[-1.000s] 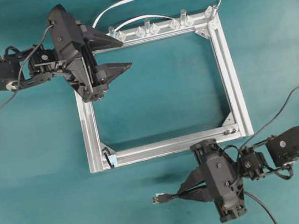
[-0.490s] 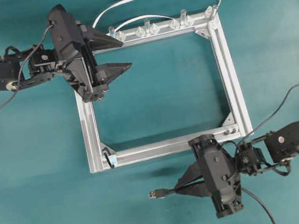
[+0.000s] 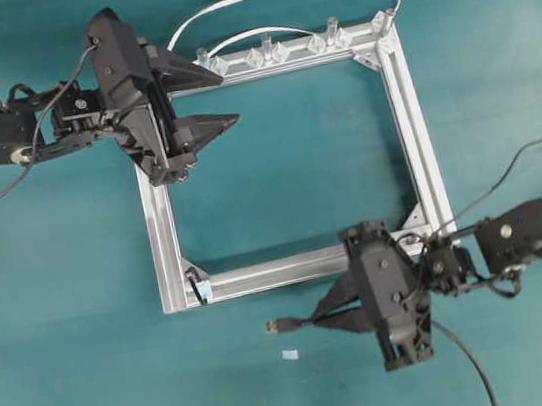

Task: Insert the wire through the string loop located on the left side.
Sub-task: 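Lift the cable and carry it toward the frame's lower-right corner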

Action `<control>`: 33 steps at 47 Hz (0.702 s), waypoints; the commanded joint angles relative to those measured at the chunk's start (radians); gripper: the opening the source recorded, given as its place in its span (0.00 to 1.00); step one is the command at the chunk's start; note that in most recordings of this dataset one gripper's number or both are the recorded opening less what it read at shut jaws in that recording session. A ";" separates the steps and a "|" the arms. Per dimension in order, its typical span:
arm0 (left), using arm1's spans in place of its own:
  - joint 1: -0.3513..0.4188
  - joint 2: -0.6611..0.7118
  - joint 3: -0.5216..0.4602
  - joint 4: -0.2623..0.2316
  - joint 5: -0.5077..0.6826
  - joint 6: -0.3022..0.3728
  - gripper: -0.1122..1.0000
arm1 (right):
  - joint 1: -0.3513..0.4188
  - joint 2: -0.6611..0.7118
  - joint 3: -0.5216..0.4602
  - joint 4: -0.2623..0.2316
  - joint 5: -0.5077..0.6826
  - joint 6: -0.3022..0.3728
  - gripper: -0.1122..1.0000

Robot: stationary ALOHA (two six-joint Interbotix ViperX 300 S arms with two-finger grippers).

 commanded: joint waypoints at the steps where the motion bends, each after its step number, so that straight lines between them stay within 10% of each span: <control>1: -0.005 -0.023 -0.009 0.003 -0.005 0.005 0.75 | -0.023 -0.049 0.000 -0.012 0.003 -0.009 0.19; 33: -0.031 -0.025 0.003 0.003 -0.005 0.003 0.75 | -0.117 -0.087 0.021 -0.014 0.061 -0.091 0.19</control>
